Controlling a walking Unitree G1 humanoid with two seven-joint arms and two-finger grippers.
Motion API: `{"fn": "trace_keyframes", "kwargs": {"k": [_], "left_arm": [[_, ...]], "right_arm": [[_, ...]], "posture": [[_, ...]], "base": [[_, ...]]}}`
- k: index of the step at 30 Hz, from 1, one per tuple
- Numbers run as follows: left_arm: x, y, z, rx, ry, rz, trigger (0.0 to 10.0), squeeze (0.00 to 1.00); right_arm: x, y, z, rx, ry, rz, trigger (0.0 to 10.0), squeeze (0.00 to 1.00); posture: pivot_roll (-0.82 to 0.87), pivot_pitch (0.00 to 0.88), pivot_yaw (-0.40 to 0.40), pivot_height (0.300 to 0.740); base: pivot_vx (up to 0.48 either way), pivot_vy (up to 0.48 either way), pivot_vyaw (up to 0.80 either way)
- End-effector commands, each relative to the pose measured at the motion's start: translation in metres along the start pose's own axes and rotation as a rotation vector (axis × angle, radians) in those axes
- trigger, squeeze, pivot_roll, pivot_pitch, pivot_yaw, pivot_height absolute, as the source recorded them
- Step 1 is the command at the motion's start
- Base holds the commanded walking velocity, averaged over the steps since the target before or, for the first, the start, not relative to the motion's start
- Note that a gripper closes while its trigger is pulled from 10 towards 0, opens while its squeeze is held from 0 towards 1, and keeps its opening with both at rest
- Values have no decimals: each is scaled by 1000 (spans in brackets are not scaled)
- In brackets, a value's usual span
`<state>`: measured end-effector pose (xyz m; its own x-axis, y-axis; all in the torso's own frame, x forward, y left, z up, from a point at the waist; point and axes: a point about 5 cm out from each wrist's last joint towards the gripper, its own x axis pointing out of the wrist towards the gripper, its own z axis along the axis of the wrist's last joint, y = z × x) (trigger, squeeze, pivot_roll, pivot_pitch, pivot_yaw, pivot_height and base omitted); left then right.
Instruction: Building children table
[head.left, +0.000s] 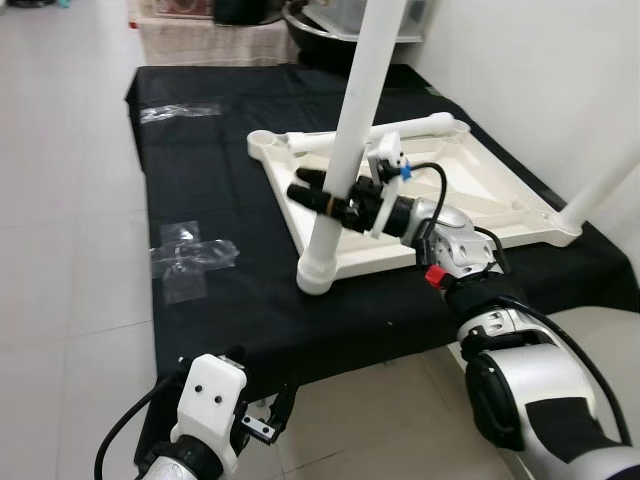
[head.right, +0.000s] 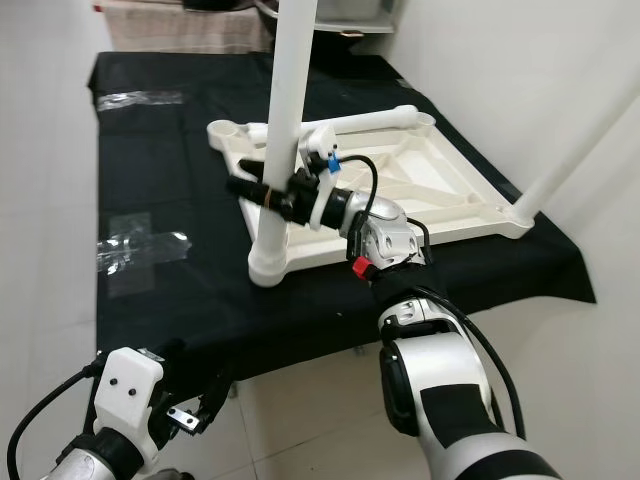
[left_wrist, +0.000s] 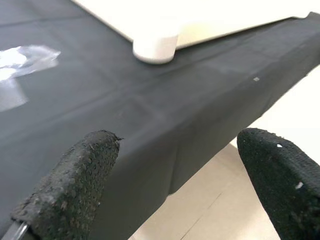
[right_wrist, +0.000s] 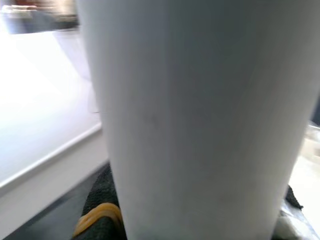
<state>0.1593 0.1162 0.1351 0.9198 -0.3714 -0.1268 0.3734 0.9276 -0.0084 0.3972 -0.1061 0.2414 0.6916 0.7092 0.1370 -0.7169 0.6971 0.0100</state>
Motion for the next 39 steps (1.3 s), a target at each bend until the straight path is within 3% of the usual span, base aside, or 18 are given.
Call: {"fn": "trace_keyframes", "kwargs": {"k": [1,5,6,8,12,16,17,18,19,22,23,27,30,31,32,36,38,39], "left_arm": [[0,-2,-4,-10,24,-12,10000,0],[1,-1,-4,-6,24,-15,10000,0],[1,-1,-4,-6,24,-15,10000,0],[1,-1,-4,-4,24,-16,10000,0],[1,-1,-4,-2,25,-15,10000,0],[1,-1,-4,-2,25,-14,10000,0],[1,-1,-4,-1,26,-14,10000,0],[1,-1,-4,-1,26,-13,10000,0],[1,-1,-4,-2,27,-13,10000,0],[1,-2,-5,-6,28,-15,10000,0],[1,-2,-5,-8,27,-16,10000,0],[1,-2,-5,-8,27,-16,10000,0],[2,-2,-5,-10,26,-15,10000,0],[2,-2,-5,-10,26,-15,10000,0],[3,-2,-5,-11,25,-17,10000,0],[3,-2,-5,-12,25,-17,10000,0],[3,-2,-5,-12,25,-17,10000,0],[3,-2,-5,-13,25,-16,10000,0]], "right_arm": [[-10,-14,1,-4,-10,-128,0,0],[-33,-30,-26,21,92,-699,0,0],[-33,-30,-26,21,92,-699,0,0],[-47,-23,-35,38,104,-938,0,0],[-47,-4,-42,98,93,-1080,0,0],[-45,2,-44,120,93,-1109,0,0],[-32,11,-43,148,61,-1053,10000,0],[-23,17,-42,164,39,-1018,10000,0],[-14,22,-38,163,-9,-946,10000,1000],[-10,20,-28,116,-109,-857,10000,1000],[-10,17,-24,120,-149,-798,10000,0],[-9,15,-22,148,-173,-722,10000,0],[-24,2,-16,148,-164,-350,10000,0],[-24,2,-16,148,-164,-350,10000,0],[-33,0,-12,164,-131,-149,10000,0],[-38,3,-9,203,-114,46,10000,0],[-38,3,-9,203,-114,46,10000,0],[-39,7,-8,204,-83,163,10000,0]], "posture": [[164,123,-160,740],[160,120,-154,740],[160,120,-154,740],[159,121,-155,740],[163,120,-153,740],[164,120,-154,740],[169,123,-157,740],[167,122,-158,740],[166,122,-158,740],[161,124,-161,740],[162,124,-162,740],[162,124,-164,740],[158,124,-161,740],[158,124,-161,740],[156,122,-161,740],[160,123,-166,740],[160,123,-166,740],[164,123,-167,740]], "base": [[0,0,0],[0,0,0],[0,0,0],[0,0,0],[0,0,0],[0,0,0],[0,0,0],[0,0,0],[0,0,0],[0,0,0],[0,0,0],[0,0,0],[0,0,0],[0,0,0],[0,0,0],[0,0,0],[0,0,0],[0,0,0]]}}
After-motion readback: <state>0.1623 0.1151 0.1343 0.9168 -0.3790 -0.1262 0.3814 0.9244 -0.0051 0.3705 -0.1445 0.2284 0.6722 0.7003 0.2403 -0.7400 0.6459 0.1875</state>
